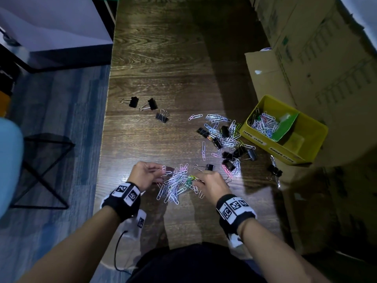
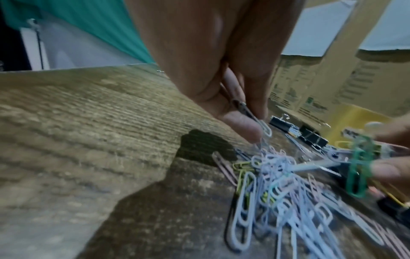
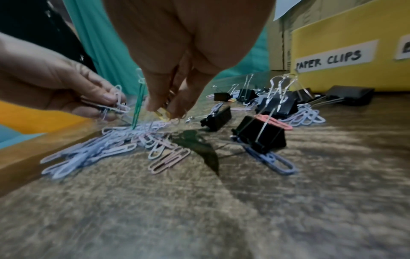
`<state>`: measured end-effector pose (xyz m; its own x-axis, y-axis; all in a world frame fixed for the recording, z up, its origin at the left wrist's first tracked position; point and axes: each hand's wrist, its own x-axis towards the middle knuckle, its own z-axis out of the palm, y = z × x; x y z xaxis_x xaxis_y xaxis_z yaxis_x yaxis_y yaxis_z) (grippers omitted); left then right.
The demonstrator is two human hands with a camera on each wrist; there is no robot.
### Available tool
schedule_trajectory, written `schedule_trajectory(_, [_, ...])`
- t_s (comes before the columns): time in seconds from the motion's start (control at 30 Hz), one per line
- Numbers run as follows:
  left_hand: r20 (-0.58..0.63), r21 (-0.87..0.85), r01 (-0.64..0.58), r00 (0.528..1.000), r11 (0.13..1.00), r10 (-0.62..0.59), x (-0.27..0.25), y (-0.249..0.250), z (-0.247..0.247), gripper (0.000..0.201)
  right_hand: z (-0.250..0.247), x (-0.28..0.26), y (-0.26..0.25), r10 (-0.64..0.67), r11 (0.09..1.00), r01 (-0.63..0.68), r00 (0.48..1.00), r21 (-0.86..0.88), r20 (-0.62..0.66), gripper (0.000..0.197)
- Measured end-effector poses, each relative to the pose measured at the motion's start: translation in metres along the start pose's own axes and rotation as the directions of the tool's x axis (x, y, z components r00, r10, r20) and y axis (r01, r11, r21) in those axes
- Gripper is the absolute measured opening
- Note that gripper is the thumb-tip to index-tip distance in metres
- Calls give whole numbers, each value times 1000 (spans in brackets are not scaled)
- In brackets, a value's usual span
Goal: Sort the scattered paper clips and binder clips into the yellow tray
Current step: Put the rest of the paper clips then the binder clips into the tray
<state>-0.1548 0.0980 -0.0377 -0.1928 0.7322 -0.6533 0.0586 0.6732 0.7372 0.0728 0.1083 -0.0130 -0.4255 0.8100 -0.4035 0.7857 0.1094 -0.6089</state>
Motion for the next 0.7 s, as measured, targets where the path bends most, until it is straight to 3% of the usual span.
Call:
schedule_trajectory(0.13, [8, -193, -25, 1000, 981, 27, -4, 18, -4, 8, -13, -7, 6, -66, 991, 73, 996, 109, -66, 35])
schedule_trajectory(0.33, [169, -266, -69, 979, 962, 117, -15, 80, 15, 7, -53, -26, 7, -34, 883, 202, 928, 424, -371, 32])
schedule_trajectory(0.47, [321, -288, -119, 923, 950, 213, -18, 140, 66, 9, -98, -37, 10, 50, 830, 275, 829, 484, -556, 38])
schedule_trajectory(0.6, [364, -349, -133, 893, 928, 264, -6, 191, 136, 10, -142, -37, 21, 164, 763, 302, 764, 571, -624, 31])
schedule_trajectory(0.7, [382, -273, -161, 887, 948, 260, 1, 219, 190, 10, -167, -30, 34, 202, 756, 336, 697, 562, -688, 33])
